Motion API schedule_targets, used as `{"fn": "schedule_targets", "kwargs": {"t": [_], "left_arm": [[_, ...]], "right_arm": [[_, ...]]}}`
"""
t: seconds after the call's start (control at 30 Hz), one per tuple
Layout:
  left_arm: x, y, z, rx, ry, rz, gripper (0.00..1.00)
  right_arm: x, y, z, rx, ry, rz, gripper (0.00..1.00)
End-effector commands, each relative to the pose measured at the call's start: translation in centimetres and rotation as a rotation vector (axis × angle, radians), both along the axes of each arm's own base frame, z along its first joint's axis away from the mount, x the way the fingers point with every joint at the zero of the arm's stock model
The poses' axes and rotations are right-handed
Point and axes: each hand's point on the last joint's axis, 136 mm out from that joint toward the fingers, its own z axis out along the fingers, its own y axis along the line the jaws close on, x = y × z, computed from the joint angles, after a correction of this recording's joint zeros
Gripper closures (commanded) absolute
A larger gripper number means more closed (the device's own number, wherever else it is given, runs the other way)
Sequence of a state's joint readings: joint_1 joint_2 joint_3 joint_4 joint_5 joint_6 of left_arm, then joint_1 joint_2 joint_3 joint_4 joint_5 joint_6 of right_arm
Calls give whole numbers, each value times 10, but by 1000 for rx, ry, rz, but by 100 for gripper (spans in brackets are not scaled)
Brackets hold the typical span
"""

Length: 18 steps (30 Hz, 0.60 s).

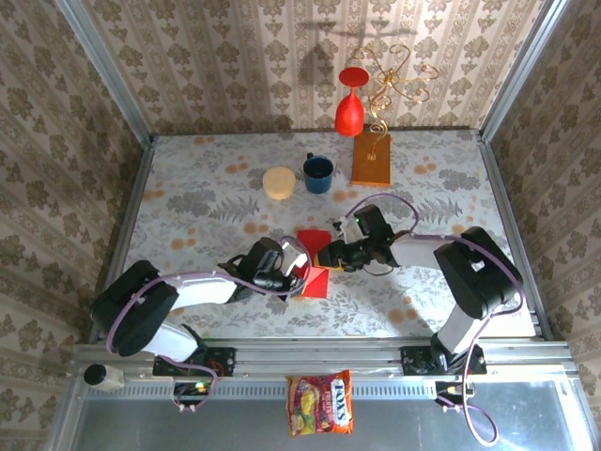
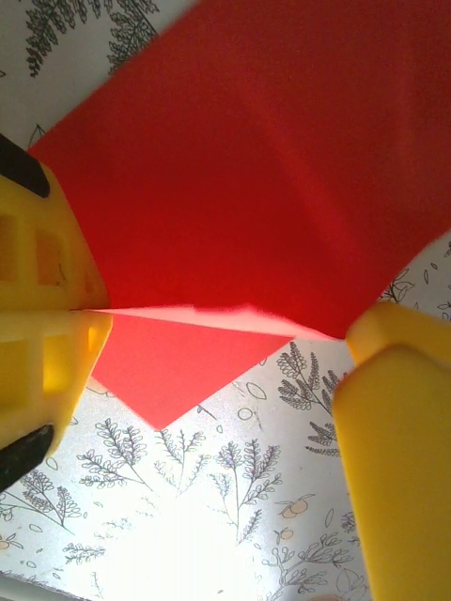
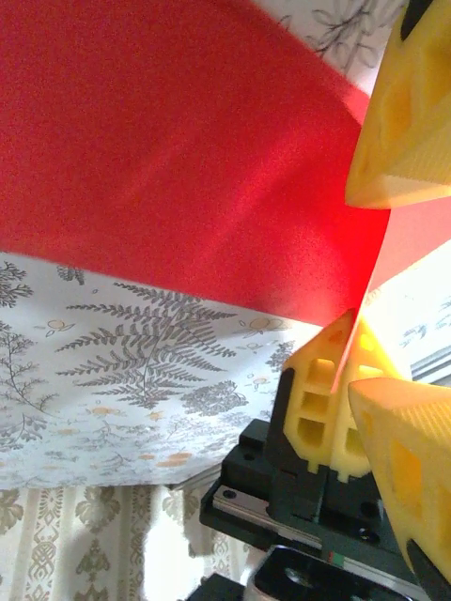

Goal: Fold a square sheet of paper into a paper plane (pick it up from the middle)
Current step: Fold the triangle a second time at the center of the table.

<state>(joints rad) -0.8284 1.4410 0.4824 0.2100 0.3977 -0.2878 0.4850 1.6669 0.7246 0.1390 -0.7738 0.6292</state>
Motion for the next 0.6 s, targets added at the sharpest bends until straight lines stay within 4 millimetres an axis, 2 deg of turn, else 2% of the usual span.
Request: {"fn": "schedule_targets", "kwargs": {"t": [0.0, 0.2, 0.4, 0.57], "left_arm": [[5, -3, 6, -15, 1, 2, 100], [9, -2, 14, -16, -29, 21, 100], [8, -3, 22, -29, -53, 23, 100], [5, -4, 19, -18, -47, 13, 100]], "right_arm": [[3, -11, 8, -58, 65, -133, 47], [-2, -26, 5, -102, 173, -274, 40], [-6, -23, -1, -62, 248, -327, 38], [-3, -14, -7, -14, 285, -339, 37]]}}
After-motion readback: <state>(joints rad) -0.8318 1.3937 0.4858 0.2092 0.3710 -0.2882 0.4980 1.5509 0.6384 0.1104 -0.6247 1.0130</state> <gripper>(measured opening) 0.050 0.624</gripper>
